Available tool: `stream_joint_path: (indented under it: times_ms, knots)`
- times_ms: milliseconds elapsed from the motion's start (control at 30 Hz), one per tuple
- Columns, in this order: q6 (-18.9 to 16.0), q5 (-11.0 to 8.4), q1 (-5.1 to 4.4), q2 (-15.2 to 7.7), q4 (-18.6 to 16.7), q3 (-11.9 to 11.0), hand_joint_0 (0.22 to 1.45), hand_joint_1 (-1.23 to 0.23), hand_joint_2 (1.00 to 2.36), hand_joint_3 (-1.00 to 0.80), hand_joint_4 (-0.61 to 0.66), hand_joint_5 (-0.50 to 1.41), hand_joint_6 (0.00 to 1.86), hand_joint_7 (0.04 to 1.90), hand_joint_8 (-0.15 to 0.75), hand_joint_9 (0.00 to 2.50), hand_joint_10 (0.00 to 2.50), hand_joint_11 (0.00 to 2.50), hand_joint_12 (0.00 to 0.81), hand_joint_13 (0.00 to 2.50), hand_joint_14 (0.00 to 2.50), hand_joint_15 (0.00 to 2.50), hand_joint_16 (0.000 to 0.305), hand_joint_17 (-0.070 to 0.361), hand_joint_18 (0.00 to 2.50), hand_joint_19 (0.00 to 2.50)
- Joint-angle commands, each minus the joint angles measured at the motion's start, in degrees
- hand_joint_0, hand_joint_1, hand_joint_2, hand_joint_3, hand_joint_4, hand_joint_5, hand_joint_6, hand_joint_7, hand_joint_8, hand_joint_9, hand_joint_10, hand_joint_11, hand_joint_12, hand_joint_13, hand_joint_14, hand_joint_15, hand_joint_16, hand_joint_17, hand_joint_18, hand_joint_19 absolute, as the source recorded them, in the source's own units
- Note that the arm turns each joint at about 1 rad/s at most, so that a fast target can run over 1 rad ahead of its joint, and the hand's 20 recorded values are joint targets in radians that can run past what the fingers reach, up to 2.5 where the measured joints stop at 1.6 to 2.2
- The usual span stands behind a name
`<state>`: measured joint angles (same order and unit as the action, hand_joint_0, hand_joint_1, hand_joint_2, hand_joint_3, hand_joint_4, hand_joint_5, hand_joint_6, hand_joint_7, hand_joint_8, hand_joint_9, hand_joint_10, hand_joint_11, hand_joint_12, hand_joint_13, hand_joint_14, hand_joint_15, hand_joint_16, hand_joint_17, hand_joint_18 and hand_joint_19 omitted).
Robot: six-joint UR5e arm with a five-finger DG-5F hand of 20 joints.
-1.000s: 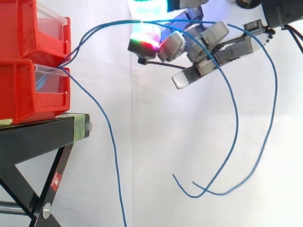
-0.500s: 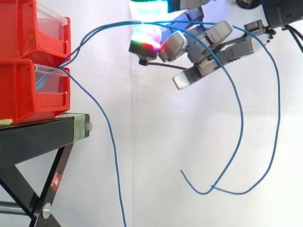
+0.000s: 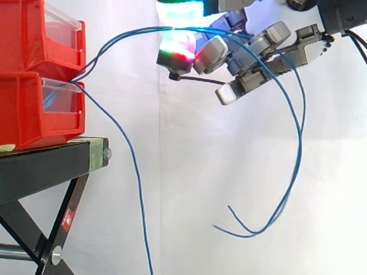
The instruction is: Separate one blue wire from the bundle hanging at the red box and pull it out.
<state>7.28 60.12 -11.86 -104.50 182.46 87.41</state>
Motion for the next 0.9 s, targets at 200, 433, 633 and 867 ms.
stream_joint_path:
  times_ms: [200, 433, 633, 867]
  knots:
    - [0.0, 0.0, -0.01, 0.0, 0.0, 0.0, 0.67, -0.8, 1.02, -0.32, 0.19, -0.22, 0.84, 1.19, 0.329, 1.13, 0.0, 1.83, 0.352, 1.23, 1.6, 1.08, 0.056, 0.126, 0.81, 0.94]
    - [0.0, 0.0, -0.01, 0.0, 0.0, -0.1, 0.69, -0.83, 1.03, -0.2, 0.15, -0.22, 0.83, 1.21, 0.334, 1.05, 0.0, 1.8, 0.345, 1.17, 1.52, 1.13, 0.056, 0.126, 0.75, 0.91]
    - [-0.1, 0.0, -0.01, 0.0, 0.0, -0.1, 0.74, -0.83, 1.03, -0.19, 0.11, -0.23, 0.83, 1.2, 0.327, 0.99, 0.01, 1.78, 0.354, 1.11, 1.51, 1.11, 0.054, 0.122, 0.69, 0.91]
    - [-0.1, 0.0, -0.01, 0.0, -0.1, -0.1, 0.66, -0.78, 1.03, -0.17, 0.22, -0.22, 0.83, 1.25, 0.33, 1.14, 0.0, 1.86, 0.347, 1.2, 1.53, 1.11, 0.054, 0.121, 0.77, 0.94]
